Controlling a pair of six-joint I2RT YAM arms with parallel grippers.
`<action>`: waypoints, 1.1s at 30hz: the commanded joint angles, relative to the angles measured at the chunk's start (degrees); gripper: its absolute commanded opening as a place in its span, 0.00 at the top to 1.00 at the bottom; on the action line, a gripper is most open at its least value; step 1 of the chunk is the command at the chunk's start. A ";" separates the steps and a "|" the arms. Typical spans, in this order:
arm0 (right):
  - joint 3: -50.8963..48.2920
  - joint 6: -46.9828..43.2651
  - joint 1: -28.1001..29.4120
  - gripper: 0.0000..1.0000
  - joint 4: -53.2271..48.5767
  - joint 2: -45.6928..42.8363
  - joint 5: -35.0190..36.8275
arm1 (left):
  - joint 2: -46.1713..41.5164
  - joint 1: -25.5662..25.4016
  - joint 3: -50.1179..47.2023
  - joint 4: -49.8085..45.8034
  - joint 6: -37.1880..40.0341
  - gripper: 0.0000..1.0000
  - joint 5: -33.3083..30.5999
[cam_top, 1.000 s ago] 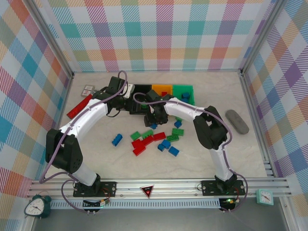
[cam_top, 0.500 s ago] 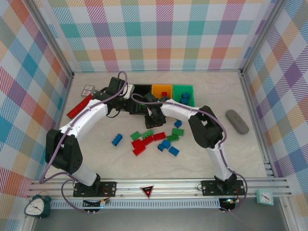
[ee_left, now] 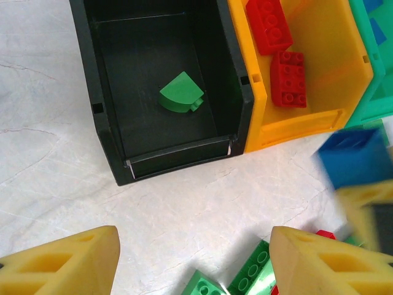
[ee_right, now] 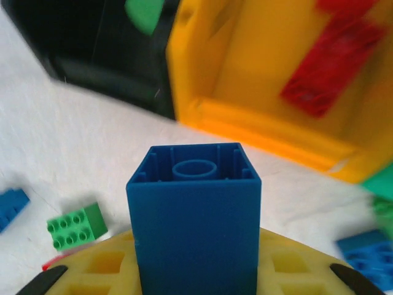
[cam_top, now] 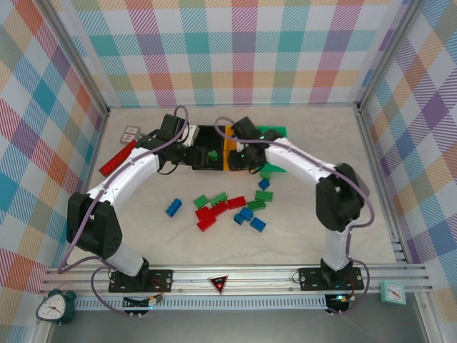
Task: Sort the legos into containers by color
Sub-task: Pick up the lego from the center of the table, then place the lego in the container, then pick up the lego from the middle-left of the table.
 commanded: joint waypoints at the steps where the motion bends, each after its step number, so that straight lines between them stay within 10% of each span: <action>1: -2.05 2.01 -6.61 0.66 1.92 -1.33 -1.98 | -1.71 -0.50 -0.34 0.65 -0.05 0.34 0.20; 11: 6.42 1.22 -13.10 0.41 -4.22 4.16 4.21 | -1.90 -0.50 -0.26 0.29 0.30 0.34 -0.67; 23: -13.05 -1.75 -11.63 0.39 6.09 -10.13 -2.00 | -0.28 -0.50 0.30 -1.13 1.48 0.34 -3.22; 33: -25.22 -7.72 -12.01 0.36 3.82 -22.64 7.22 | 1.15 -0.37 7.44 -15.58 2.03 0.34 -11.67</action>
